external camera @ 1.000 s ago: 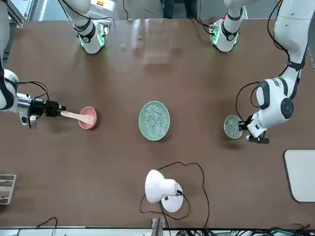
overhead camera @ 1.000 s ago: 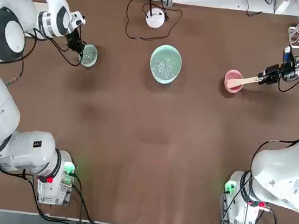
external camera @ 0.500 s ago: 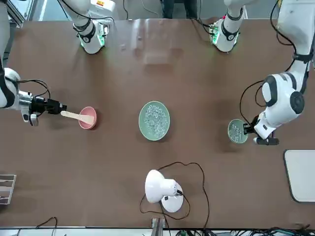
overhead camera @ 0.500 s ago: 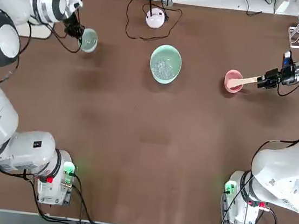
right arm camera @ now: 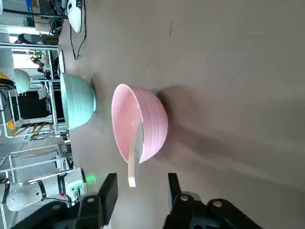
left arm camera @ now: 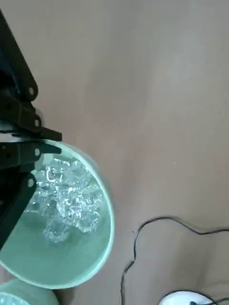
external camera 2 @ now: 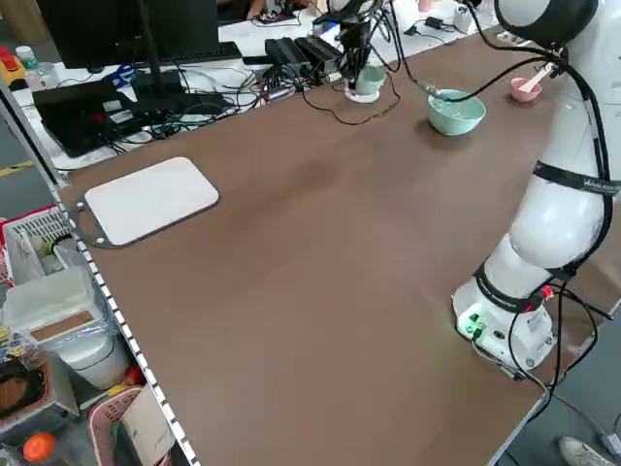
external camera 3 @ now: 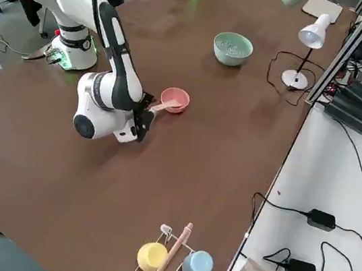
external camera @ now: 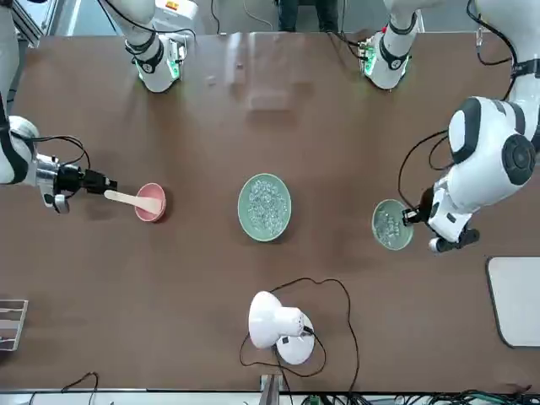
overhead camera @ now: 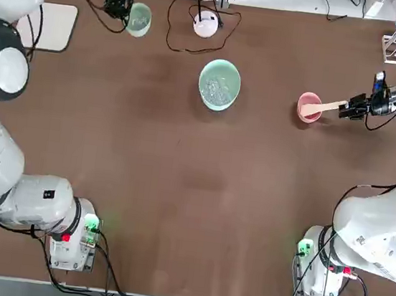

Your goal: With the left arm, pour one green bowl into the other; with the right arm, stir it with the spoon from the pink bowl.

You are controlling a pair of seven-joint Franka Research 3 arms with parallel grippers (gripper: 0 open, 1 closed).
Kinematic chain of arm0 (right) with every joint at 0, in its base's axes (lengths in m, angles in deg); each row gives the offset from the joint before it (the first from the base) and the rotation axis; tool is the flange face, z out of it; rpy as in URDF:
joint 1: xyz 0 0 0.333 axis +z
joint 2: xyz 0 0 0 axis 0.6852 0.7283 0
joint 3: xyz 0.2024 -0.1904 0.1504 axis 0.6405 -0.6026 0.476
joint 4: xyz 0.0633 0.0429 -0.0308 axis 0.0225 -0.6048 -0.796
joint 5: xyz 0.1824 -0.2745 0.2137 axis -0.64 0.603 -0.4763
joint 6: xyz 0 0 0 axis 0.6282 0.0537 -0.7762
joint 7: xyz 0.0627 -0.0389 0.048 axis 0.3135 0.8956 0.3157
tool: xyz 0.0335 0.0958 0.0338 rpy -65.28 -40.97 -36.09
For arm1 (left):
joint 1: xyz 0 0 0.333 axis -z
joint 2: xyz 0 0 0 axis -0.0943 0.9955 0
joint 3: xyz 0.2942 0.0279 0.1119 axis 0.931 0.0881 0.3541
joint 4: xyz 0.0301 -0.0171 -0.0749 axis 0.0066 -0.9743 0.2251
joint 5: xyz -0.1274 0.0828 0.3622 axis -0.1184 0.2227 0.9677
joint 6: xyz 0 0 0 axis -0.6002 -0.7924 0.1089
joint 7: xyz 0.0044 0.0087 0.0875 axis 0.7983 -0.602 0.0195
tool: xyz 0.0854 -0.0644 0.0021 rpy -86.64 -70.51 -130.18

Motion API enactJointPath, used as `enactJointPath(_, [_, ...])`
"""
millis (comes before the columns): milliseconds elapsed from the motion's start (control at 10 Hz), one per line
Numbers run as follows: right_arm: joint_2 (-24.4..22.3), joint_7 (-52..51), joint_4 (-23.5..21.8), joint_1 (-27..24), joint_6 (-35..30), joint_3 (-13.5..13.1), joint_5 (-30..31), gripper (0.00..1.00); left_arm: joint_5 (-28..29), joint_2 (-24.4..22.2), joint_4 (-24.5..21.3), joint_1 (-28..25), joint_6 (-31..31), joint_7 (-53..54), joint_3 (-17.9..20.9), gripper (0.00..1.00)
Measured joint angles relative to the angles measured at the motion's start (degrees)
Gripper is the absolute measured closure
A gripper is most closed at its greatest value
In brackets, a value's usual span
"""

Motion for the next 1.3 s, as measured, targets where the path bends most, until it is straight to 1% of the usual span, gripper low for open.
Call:
enactJointPath(100, [0.0,0.0,0.0,0.0,0.0,0.0,-0.2,0.51,2.8,0.1,2.2,2.4,-4.3,-6.1,-0.1,0.95])
enactJointPath(200, [0.0,0.0,0.0,-0.1,0.0,0.0,-0.3,0.54,5.3,0.4,4.2,5.5,-8.3,-11.7,-0.1,0.95])
enactJointPath(300, [0.0,0.0,-0.1,-0.2,-0.2,0.0,-0.4,0.56,7.1,0.9,5.7,8.5,-10.5,-16.2,-0.2,0.95])
enactJointPath(500, [0.0,-0.1,-0.1,-0.4,-0.4,0.0,-0.5,0.61,10.6,1.8,6.6,13.0,-11.3,-23.3,-0.1,0.95])
enactJointPath(600, [0.0,-0.1,-0.1,-0.6,-0.4,-0.1,-0.9,0.61,12.5,2.2,7.0,15.3,-11.3,-29.9,-0.1,0.95])
enactJointPath(700, [0.0,-0.2,-0.1,-0.6,-0.4,-0.1,-1.6,0.61,14.7,2.7,8.1,17.9,-12.2,-37.4,-0.1,0.95])
enactJointPath(900, [0.0,-0.2,-0.1,-0.6,-0.4,0.0,-1.8,0.61,17.3,3.9,11.6,22.7,-16.2,-47.1,-0.1,0.95])
enactJointPath(1000, [0.0,-0.2,-0.1,-0.6,-0.4,0.0,-2.0,0.61,19.1,5.4,13.7,24.9,-16.7,-51.8,0.1,0.95])
enactJointPath(1200, [0.0,-0.3,-0.1,-0.6,-0.4,0.0,-2.3,0.63,24.2,10.6,18.4,29.3,-16.7,-59.7,0.3,0.95])
enactJointPath(1300, [0.0,-0.3,-0.1,-0.6,-0.4,0.0,-2.4,0.64,25.2,13.1,20.4,31.5,-16.7,-62.0,0.7,0.95])
